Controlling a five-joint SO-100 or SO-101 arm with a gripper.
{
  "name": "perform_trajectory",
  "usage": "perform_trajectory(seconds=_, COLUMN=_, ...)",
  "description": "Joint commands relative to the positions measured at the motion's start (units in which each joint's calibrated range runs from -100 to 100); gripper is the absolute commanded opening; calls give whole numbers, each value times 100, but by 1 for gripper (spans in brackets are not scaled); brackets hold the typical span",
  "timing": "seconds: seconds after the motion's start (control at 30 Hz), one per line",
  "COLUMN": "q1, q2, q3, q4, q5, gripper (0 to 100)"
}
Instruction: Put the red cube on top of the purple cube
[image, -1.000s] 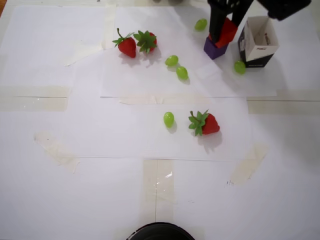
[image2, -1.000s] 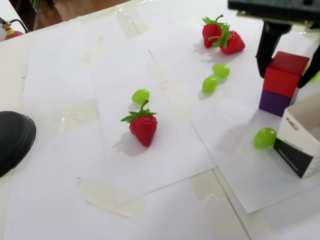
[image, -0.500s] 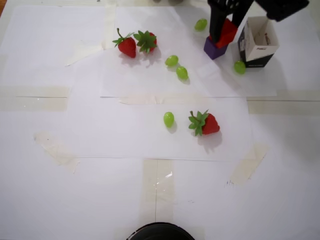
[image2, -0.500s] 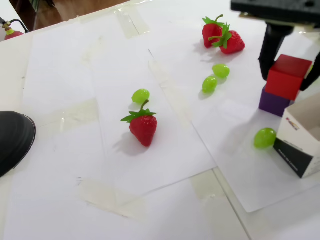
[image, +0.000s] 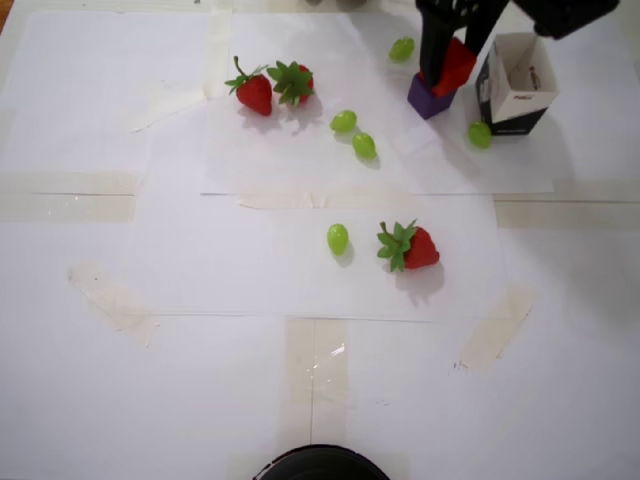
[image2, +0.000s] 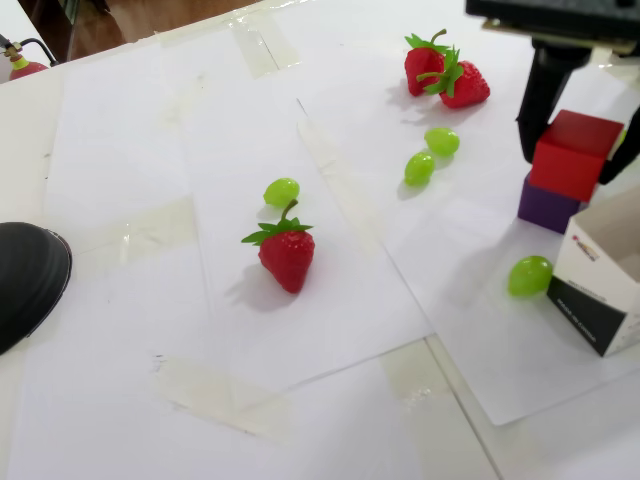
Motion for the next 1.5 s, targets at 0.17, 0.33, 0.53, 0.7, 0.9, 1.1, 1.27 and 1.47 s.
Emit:
perform_trajectory(seconds=0.17, q1=-10, q2=-167, q3=62, q4=106, q5=-137, gripper=24)
perform_trajectory(seconds=0.33, q1=-2, q2=-185, q3=62, q4=-74, q5=-166, gripper=29)
perform_trajectory(seconds=0.53, q1=-10, q2=-159, q3=81, q4=-327, q5=-127, gripper=31)
perform_trajectory(seconds=0.7, q1=-120, q2=-185, q3=99, q4=-474, q5=-361, gripper=37)
perform_trajectory(seconds=0.9, q1=-194, q2=-210, q3=444, q4=-973, q5=-913, gripper=40)
perform_trajectory(seconds=1.1, q1=-245, q2=-202, q3=835, q4=-1594, q5=-1187, gripper=41)
perform_trajectory(seconds=1.27, q1=-267, q2=-219, q3=799, q4=-1545, q5=-1118, gripper=41)
perform_trajectory(seconds=1.47, q1=-245, q2=-262, q3=508, q4=-1251, q5=-879, gripper=41)
